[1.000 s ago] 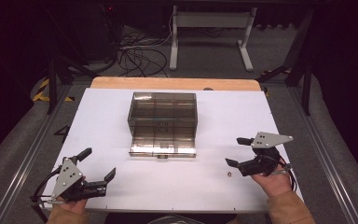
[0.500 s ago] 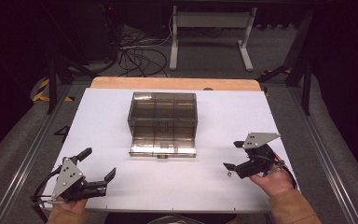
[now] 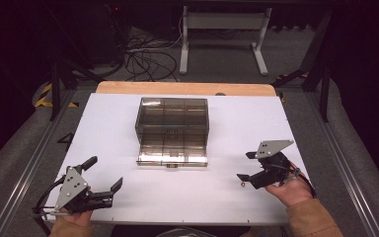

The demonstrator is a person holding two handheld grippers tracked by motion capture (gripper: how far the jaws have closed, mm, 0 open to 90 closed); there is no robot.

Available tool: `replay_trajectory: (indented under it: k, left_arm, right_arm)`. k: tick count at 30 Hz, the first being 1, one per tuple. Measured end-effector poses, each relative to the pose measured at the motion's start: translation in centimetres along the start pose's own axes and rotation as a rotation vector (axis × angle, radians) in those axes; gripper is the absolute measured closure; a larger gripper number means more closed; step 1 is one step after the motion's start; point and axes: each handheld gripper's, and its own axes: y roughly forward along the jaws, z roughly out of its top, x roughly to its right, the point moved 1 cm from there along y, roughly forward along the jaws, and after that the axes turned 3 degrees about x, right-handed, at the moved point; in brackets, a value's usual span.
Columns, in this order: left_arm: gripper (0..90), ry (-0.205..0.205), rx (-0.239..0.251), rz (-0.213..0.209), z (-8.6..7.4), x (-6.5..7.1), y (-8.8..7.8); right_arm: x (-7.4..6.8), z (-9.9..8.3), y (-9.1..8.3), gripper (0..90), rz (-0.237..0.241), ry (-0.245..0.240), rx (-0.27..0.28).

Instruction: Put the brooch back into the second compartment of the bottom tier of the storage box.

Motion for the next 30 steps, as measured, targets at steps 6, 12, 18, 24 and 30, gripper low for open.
replay_trajectory:
  k: [6,12,18,24,30]
  left_arm:
    - [3.1,-0.002,0.001,0.001,0.0,0.0,0.0]
    - [3.2,0.0,0.0,-0.001,0.0,0.0,0.0]
    - [3.2,-0.001,0.0,0.0,0.0,0.0,0.0]
    - [3.1,0.0,-0.001,-0.002,0.0,0.0,0.0]
    - [3.1,0.0,-0.001,-0.001,0.0,0.0,0.0]
  right_arm:
    - [0.0,0.0,0.8,33.2,0.018,-0.004,-0.113]
    - [-0.3,-0.3,2.2,36.8,0.027,-0.022,-0.235]
    - [-0.6,-0.4,3.1,40.1,0.035,-0.05,-0.306]
    - [-0.9,-0.4,3.6,43.6,0.033,-0.068,-0.373]
    - [-1.0,-0.5,4.0,46.4,0.044,-0.073,-0.414]
